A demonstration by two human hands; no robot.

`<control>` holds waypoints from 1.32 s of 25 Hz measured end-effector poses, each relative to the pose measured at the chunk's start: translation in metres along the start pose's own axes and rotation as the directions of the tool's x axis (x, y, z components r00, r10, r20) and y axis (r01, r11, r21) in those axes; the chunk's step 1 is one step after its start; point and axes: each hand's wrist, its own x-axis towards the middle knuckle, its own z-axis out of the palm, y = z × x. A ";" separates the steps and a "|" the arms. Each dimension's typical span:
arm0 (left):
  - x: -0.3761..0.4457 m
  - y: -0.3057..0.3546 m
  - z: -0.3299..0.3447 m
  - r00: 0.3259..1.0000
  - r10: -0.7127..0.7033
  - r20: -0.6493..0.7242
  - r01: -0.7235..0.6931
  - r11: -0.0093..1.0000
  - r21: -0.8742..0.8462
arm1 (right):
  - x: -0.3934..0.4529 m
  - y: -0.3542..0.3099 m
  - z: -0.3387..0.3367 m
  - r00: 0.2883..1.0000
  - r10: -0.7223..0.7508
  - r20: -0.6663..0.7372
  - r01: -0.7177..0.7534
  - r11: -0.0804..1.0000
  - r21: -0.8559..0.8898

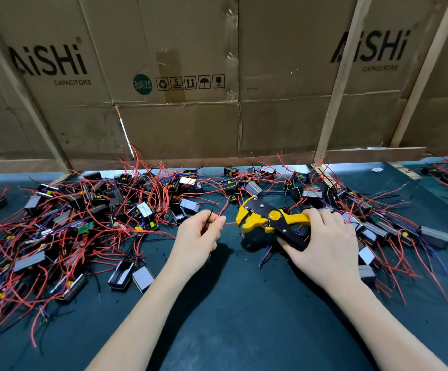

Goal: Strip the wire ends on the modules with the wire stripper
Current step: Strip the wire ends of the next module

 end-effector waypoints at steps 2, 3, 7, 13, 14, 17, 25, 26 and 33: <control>-0.001 -0.001 0.002 0.999 0.039 -0.019 -0.038 0.998 0.055 | 0.000 -0.001 0.000 1.000 -0.003 -0.018 0.003 1.000 0.003; -0.002 -0.001 0.002 0.998 0.055 -0.012 -0.054 0.995 0.081 | 0.000 -0.001 0.000 1.000 -0.003 -0.024 0.003 1.000 0.000; -0.005 0.000 0.005 0.996 0.077 0.049 -0.083 0.987 0.134 | 0.000 -0.003 0.000 1.000 -0.007 -0.025 0.006 0.999 -0.037; -0.005 -0.003 0.008 0.996 0.087 0.018 -0.088 0.979 0.182 | 0.000 -0.004 0.000 0.999 -0.020 -0.043 0.019 0.999 -0.028; -0.005 -0.003 0.008 0.996 0.085 0.020 -0.087 0.979 0.185 | 0.000 -0.005 0.000 0.999 -0.019 -0.047 0.018 1.000 -0.022; -0.005 -0.003 0.007 0.996 0.083 0.029 -0.087 0.977 0.193 | 0.001 -0.006 -0.003 0.998 -0.022 -0.055 0.021 1.000 -0.021; -0.006 0.000 0.006 0.994 0.085 0.063 -0.096 0.974 0.207 | 0.003 -0.007 -0.009 1.000 -0.027 -0.001 0.027 1.000 -0.006; -0.006 0.000 0.005 0.994 0.087 0.067 -0.099 0.974 0.205 | 0.003 -0.007 -0.009 1.000 -0.023 0.007 0.023 1.000 0.002; -0.004 0.000 0.004 0.994 0.028 0.106 -0.040 0.992 0.116 | 0.003 -0.005 -0.008 0.999 -0.040 -0.010 0.040 0.999 -0.025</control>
